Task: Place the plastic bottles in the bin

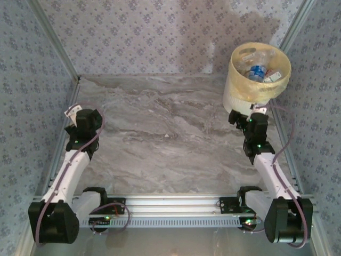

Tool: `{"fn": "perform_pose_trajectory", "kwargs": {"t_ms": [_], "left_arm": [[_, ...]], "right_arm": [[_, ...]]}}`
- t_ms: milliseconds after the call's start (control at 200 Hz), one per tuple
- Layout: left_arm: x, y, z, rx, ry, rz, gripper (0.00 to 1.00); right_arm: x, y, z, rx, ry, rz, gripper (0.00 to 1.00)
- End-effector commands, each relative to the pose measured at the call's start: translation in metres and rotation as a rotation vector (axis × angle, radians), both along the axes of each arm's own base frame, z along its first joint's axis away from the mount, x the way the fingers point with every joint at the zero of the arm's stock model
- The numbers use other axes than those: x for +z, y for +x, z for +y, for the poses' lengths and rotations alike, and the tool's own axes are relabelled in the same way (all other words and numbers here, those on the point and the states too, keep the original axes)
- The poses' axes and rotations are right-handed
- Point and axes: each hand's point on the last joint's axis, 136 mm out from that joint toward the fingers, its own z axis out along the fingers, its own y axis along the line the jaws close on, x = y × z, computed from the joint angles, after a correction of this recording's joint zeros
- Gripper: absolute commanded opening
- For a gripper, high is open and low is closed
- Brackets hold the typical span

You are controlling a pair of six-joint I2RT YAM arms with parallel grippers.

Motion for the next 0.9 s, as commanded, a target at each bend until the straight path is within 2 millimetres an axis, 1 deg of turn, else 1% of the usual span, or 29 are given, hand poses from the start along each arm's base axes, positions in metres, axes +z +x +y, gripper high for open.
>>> {"fn": "perform_pose_trajectory", "kwargs": {"t_ms": [0,65,150,210,245,285,375,410,425,460,475,510,595,605,615,650,699,729,789,809,829,864,894], "left_arm": [[-0.017,0.005,0.008,0.026,0.033,-0.011,0.98],[-0.025,0.005,0.015,0.061,0.069,0.0,0.98],[-0.036,0.011,0.017,0.05,0.115,-0.006,0.98],[-0.046,0.018,0.011,-0.001,0.131,-0.018,0.98],[-0.051,0.021,0.008,-0.02,0.129,-0.024,0.98],[-0.056,0.026,0.001,-0.066,0.109,-0.028,0.98],[-0.068,0.037,-0.01,-0.14,0.1,-0.018,0.98],[-0.071,0.042,-0.014,-0.169,0.109,-0.009,0.98],[-0.073,0.043,-0.015,-0.181,0.116,-0.005,0.98],[-0.074,0.047,-0.017,-0.204,0.131,-0.001,0.98],[-0.074,0.049,-0.018,-0.212,0.137,0.0,0.98],[-0.075,0.051,-0.02,-0.232,0.148,-0.003,0.98],[-0.074,0.054,-0.024,-0.265,0.179,-0.027,0.98],[-0.074,0.054,-0.024,-0.267,0.182,-0.032,0.98],[-0.073,0.055,-0.024,-0.271,0.184,-0.037,0.98],[-0.075,0.056,-0.026,-0.283,0.192,-0.041,0.98],[-0.078,0.059,-0.029,-0.304,0.19,-0.042,0.98],[-0.082,0.06,-0.033,-0.327,0.19,-0.039,0.98],[-0.087,0.063,-0.037,-0.356,0.19,-0.047,0.98],[-0.09,0.063,-0.038,-0.362,0.19,-0.046,0.98],[-0.092,0.064,-0.04,-0.371,0.19,-0.047,0.98],[-0.095,0.065,-0.042,-0.388,0.187,-0.055,0.98],[-0.102,0.065,-0.047,-0.412,0.187,-0.052,0.98]], "right_arm": [[-0.019,-0.004,-0.027,-0.147,-0.025,-0.013,1.0],[-0.039,-0.004,-0.029,-0.143,-0.043,0.035,1.0],[-0.063,-0.003,-0.03,-0.128,-0.086,0.108,1.0],[-0.076,-0.002,-0.033,-0.123,-0.097,0.141,1.0],[-0.084,0.001,-0.03,-0.095,-0.089,0.147,1.0],[-0.091,0.005,-0.025,-0.044,-0.077,0.142,1.0],[-0.09,0.016,-0.019,0.019,-0.073,0.12,1.0],[-0.087,0.019,-0.018,0.036,-0.086,0.081,1.0],[-0.082,0.022,-0.017,0.041,-0.091,0.052,1.0],[-0.081,0.023,-0.014,0.062,-0.096,0.013,1.0],[-0.077,0.025,-0.013,0.077,-0.107,-0.018,1.0],[-0.074,0.026,-0.009,0.102,-0.12,-0.063,1.0],[-0.084,0.024,-0.001,0.161,-0.139,-0.071,1.0],[-0.081,0.025,-0.001,0.164,-0.149,-0.093,1.0],[-0.083,0.024,-0.001,0.166,-0.156,-0.096,1.0],[-0.083,0.022,0.002,0.18,-0.166,-0.127,1.0],[-0.091,0.02,0.004,0.19,-0.172,-0.142,1.0],[-0.088,0.02,0.007,0.185,-0.139,-0.183,1.0],[-0.084,0.017,0.002,0.16,-0.138,-0.195,1.0],[-0.085,0.017,-0.002,0.144,-0.148,-0.179,1.0],[-0.092,0.017,-0.006,0.127,-0.158,-0.141,1.0],[-0.093,0.022,-0.016,0.072,-0.141,-0.112,1.0],[-0.092,0.027,-0.018,0.057,-0.139,-0.101,1.0]]}}
